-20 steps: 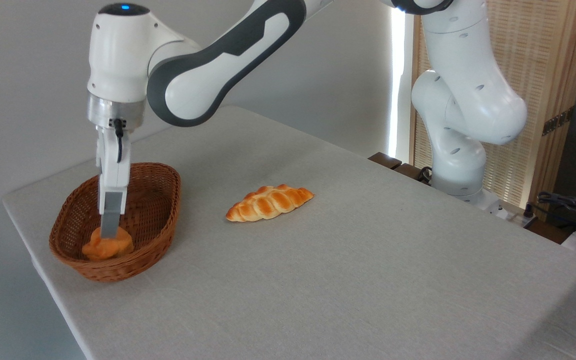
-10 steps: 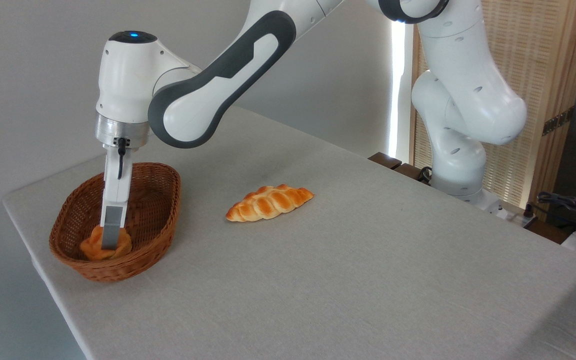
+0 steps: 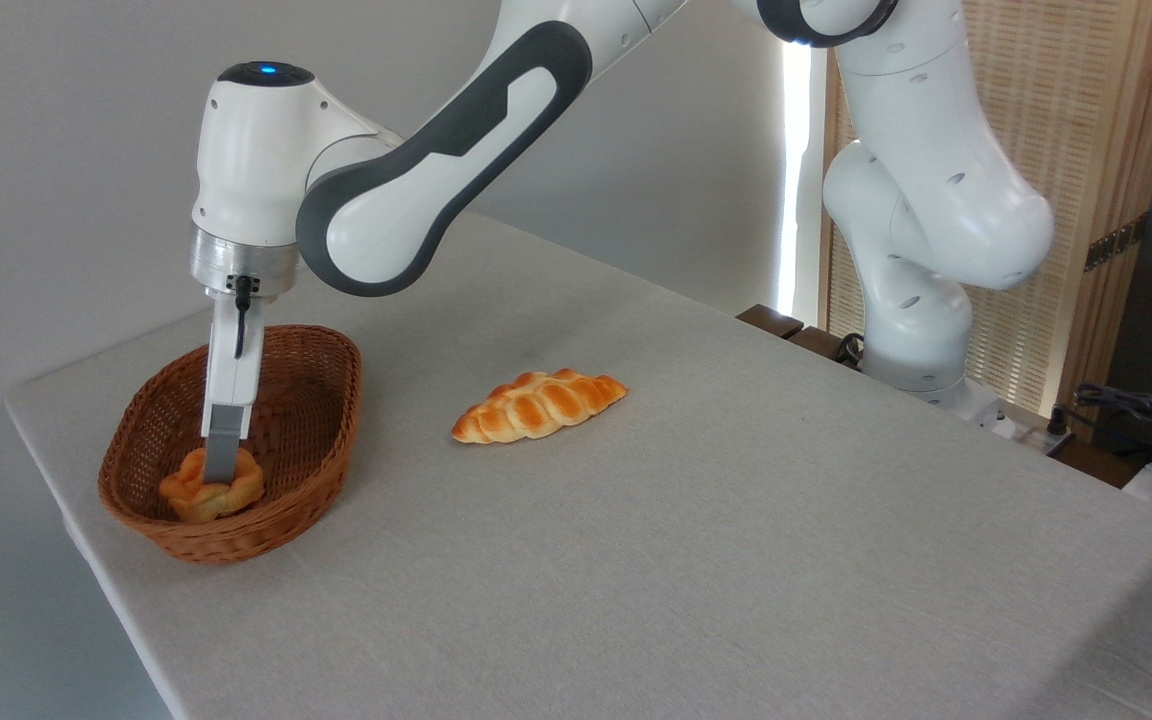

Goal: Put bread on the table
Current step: 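Close the gripper on the round bread roll inside the basket, then lift the roll out of the basket and lower it beside the braided loaf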

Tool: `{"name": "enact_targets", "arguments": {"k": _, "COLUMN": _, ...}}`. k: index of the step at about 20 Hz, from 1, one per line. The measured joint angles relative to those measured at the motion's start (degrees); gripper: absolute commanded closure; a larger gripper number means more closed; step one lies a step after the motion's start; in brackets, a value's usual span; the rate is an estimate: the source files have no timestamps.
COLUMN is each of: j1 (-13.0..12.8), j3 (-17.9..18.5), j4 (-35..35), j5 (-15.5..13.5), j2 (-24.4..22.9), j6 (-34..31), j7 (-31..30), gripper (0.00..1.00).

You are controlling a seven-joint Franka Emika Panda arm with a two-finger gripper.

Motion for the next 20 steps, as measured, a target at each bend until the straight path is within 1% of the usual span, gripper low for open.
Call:
{"name": "enact_targets", "arguments": {"k": 4, "j1": 0.0, "j3": 0.0, "j4": 0.1, "j5": 0.0, "j2": -0.2, "j6": 0.1, "j7": 0.0, "gripper": 0.78}}
{"name": "enact_targets", "arguments": {"k": 7, "j1": 0.0, "j3": 0.0, "j4": 0.8, "j5": -0.1, "j2": -1.8, "j6": 0.3, "j7": -0.4, "gripper": 0.78}}
{"name": "enact_targets", "arguments": {"k": 8, "j1": 0.1, "j3": 0.0, "j4": 1.0, "j5": -1.2, "j2": -3.0, "j6": -0.4, "j7": -1.1, "gripper": 0.76}}
{"name": "enact_targets", "arguments": {"k": 10, "j1": 0.5, "j3": 0.1, "j4": 1.5, "j5": -5.8, "j2": -5.9, "j6": -4.7, "j7": -1.9, "gripper": 0.75}}
{"name": "enact_targets", "arguments": {"k": 11, "j1": 0.7, "j3": 0.2, "j4": 1.8, "j5": -7.1, "j2": -6.7, "j6": -6.5, "j7": -1.9, "gripper": 0.72}}
{"name": "enact_targets", "arguments": {"k": 12, "j1": 1.4, "j3": 0.4, "j4": 2.6, "j5": -9.1, "j2": -8.3, "j6": -10.9, "j7": -1.9, "gripper": 0.70}}
{"name": "enact_targets", "arguments": {"k": 13, "j1": 2.4, "j3": 0.7, "j4": 3.8, "j5": -10.0, "j2": -10.1, "j6": -16.1, "j7": -1.9, "gripper": 0.68}}
{"name": "enact_targets", "arguments": {"k": 14, "j1": 3.1, "j3": 1.0, "j4": 4.4, "j5": -10.1, "j2": -11.1, "j6": -19.4, "j7": -1.7, "gripper": 0.67}}
{"name": "enact_targets", "arguments": {"k": 15, "j1": 3.7, "j3": 1.9, "j4": 5.1, "j5": -10.1, "j2": -12.5, "j6": -23.5, "j7": -0.2, "gripper": 0.65}}
{"name": "enact_targets", "arguments": {"k": 16, "j1": 3.9, "j3": 3.3, "j4": 5.4, "j5": -10.1, "j2": -13.8, "j6": -27.2, "j7": 2.9, "gripper": 0.62}}
{"name": "enact_targets", "arguments": {"k": 17, "j1": 4.1, "j3": 5.0, "j4": 5.6, "j5": -10.1, "j2": -15.1, "j6": -30.8, "j7": 7.3, "gripper": 0.59}}
{"name": "enact_targets", "arguments": {"k": 18, "j1": 4.2, "j3": 6.2, "j4": 5.6, "j5": -10.1, "j2": -15.8, "j6": -33.1, "j7": 10.7, "gripper": 0.45}}
{"name": "enact_targets", "arguments": {"k": 19, "j1": 4.3, "j3": 7.6, "j4": 5.5, "j5": -10.1, "j2": -16.7, "j6": -36.1, "j7": 15.4, "gripper": 0.27}}
{"name": "enact_targets", "arguments": {"k": 20, "j1": 4.4, "j3": 8.9, "j4": 5.4, "j5": -9.9, "j2": -17.4, "j6": -38.8, "j7": 20.4, "gripper": 0.12}}
